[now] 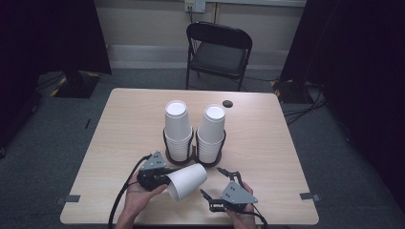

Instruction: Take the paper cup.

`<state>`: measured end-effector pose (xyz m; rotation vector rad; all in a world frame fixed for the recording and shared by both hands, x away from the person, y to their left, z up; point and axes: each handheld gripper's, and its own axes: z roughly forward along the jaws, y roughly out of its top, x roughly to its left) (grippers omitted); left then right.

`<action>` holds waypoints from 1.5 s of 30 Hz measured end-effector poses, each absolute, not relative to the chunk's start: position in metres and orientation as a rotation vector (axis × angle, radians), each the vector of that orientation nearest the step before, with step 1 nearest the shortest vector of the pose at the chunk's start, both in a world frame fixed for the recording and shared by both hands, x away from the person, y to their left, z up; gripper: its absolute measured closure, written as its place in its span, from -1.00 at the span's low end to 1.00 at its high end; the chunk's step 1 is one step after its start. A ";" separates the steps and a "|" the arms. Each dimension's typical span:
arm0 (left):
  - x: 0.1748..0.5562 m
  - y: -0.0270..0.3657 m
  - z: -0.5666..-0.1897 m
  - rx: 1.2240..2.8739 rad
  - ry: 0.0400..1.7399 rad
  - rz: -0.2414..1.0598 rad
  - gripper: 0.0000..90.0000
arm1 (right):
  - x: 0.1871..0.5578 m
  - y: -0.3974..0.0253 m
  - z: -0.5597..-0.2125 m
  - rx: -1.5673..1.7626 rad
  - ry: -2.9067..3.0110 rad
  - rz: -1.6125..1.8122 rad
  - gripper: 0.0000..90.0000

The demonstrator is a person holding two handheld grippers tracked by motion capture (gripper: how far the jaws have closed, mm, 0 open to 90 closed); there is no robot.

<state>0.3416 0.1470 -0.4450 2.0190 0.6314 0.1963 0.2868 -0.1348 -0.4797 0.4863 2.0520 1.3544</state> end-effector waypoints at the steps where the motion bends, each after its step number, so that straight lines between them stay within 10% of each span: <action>1: 0.342 0.146 -0.444 2.027 0.632 0.192 0.92 | 0.286 -0.134 -0.480 0.476 2.061 1.347 -0.71; 45: 0.362 0.099 -0.428 2.174 0.681 -0.014 0.92 | 0.277 -0.079 -0.478 0.058 1.949 0.893 -0.82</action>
